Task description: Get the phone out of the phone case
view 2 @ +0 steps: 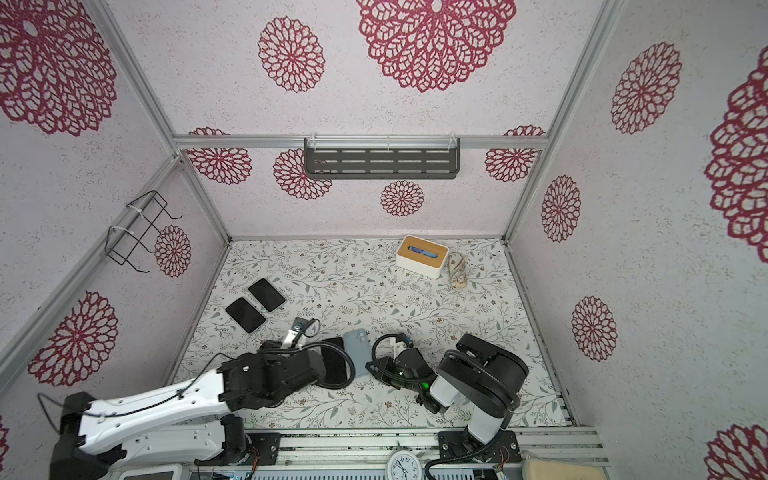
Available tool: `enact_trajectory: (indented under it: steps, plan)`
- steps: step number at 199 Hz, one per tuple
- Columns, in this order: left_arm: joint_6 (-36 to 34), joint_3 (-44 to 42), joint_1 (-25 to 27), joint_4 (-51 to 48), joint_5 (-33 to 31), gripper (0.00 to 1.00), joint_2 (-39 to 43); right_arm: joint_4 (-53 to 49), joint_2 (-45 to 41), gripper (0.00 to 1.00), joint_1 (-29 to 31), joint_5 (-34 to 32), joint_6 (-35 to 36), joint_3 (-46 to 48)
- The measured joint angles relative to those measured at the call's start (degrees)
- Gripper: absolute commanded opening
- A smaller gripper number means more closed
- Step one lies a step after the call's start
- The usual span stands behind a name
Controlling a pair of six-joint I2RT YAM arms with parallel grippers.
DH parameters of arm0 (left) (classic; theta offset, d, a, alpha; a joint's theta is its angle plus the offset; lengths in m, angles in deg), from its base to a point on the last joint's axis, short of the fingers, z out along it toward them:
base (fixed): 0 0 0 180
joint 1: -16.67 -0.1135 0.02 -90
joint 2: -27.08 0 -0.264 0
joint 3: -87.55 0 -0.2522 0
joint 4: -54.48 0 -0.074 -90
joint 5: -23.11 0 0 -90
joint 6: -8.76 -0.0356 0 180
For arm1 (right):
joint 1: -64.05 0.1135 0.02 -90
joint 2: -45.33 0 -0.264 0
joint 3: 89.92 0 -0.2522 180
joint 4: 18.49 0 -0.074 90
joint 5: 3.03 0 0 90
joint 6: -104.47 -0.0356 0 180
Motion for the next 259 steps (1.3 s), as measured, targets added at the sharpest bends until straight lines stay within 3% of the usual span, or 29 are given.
enact_trajectory:
  steps: [38, 99, 137, 154, 170, 205, 234, 259]
  plan:
    - [2.9, -0.8, -6.0, -0.2, 2.3, 0.97, 9.4, 1.5, 4.2, 0.0, 5.5, -4.1, -2.1, -4.5]
    - [4.2, -0.1, -8.4, -1.5, 3.2, 0.97, 4.2, 2.0, 6.2, 0.0, 11.0, -12.4, -6.6, -6.8]
    - [3.8, 0.5, -13.2, -1.3, 4.5, 0.97, 4.2, 0.9, 6.2, 0.0, 13.9, -15.9, -8.1, -7.8]
    - [3.2, 0.5, -15.8, -0.9, 5.6, 0.97, 4.2, 0.6, 6.2, 0.13, 14.4, -16.4, -8.5, -8.2]
    - [2.5, 0.5, -18.3, 0.0, 7.0, 0.97, 4.2, 0.3, 6.2, 0.32, 14.5, -16.3, -8.7, -8.4]
    - [0.3, 0.8, -25.2, 1.6, 10.2, 0.97, 3.7, 0.9, 4.1, 0.65, 15.0, -15.4, -8.3, -8.1]
    - [-2.6, 2.3, -32.5, 3.8, 13.9, 0.97, 0.9, -5.0, -3.3, 0.78, 15.0, -15.4, -6.4, -5.2]
    - [-5.3, 3.5, -40.1, 6.0, 17.3, 0.97, -2.6, -17.7, -13.9, 0.87, 15.0, -15.8, -1.7, -4.3]
